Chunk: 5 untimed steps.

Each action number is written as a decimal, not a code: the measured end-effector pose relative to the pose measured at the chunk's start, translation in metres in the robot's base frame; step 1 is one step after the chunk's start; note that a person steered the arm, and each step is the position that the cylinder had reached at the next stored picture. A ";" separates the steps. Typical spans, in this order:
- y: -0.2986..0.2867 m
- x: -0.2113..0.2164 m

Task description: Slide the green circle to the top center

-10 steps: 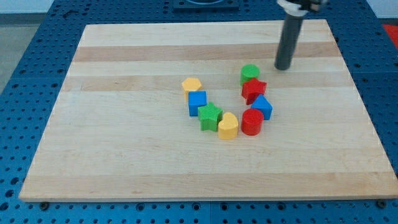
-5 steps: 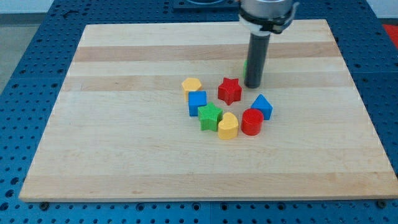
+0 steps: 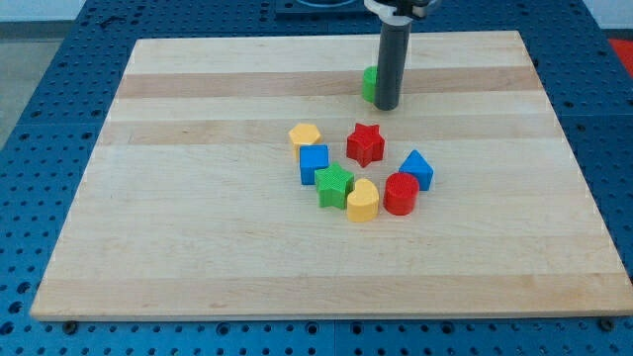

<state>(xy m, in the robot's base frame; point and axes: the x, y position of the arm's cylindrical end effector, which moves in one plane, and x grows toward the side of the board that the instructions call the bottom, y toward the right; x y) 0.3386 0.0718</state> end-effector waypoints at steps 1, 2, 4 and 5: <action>-0.010 -0.003; -0.013 -0.009; -0.037 -0.025; -0.047 -0.033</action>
<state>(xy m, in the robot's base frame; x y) 0.3055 0.0243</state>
